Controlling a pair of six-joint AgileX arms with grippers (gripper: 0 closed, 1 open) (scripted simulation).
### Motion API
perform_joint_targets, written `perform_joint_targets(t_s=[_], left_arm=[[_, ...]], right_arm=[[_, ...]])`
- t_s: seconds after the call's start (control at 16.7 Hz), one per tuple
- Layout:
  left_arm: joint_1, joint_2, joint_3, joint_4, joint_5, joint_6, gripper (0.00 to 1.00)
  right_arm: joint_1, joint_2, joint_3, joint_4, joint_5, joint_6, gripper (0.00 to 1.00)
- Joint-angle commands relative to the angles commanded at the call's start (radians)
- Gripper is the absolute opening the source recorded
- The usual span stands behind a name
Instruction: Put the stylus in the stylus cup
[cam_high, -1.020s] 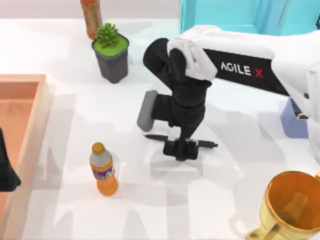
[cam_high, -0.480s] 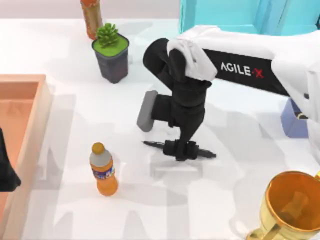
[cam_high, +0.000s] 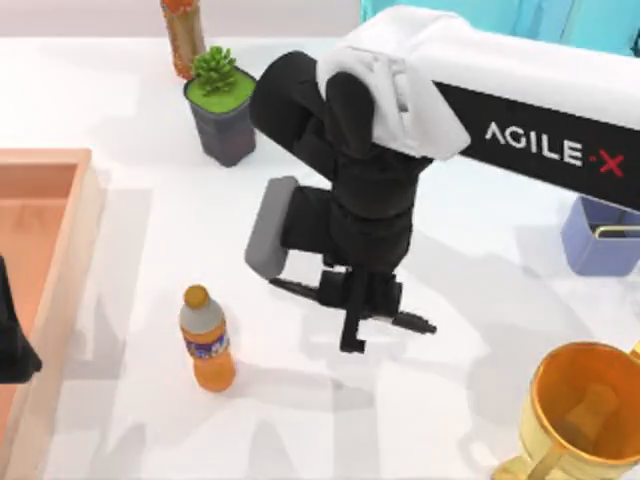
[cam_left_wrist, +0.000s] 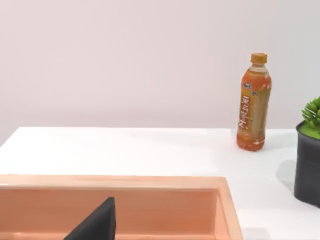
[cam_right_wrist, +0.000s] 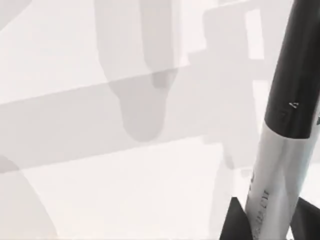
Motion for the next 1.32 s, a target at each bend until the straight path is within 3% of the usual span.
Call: perform_joint_targets(t_s=[0.36, 0.78, 1.02, 1.32], left_arm=[[0.0, 0.0, 0.0, 0.0, 0.0, 0.0, 1.0], [0.0, 0.0, 0.0, 0.0, 0.0, 0.0, 1.0], [0.0, 0.0, 0.0, 0.0, 0.0, 0.0, 1.0], [0.0, 0.0, 0.0, 0.0, 0.0, 0.0, 1.0]], right_arm=[[0.115, -0.22, -0.093, -0.142, -0.003, 0.12, 0.0], [0.082, -0.22, -0.084, -0.135, -0.035, 0.09, 0.0], [-0.084, -0.21, -0.056, -0.126, -0.208, -0.101, 0.0], [-0.413, -0.142, -0.022, -0.176, -0.542, -0.559, 0.0]])
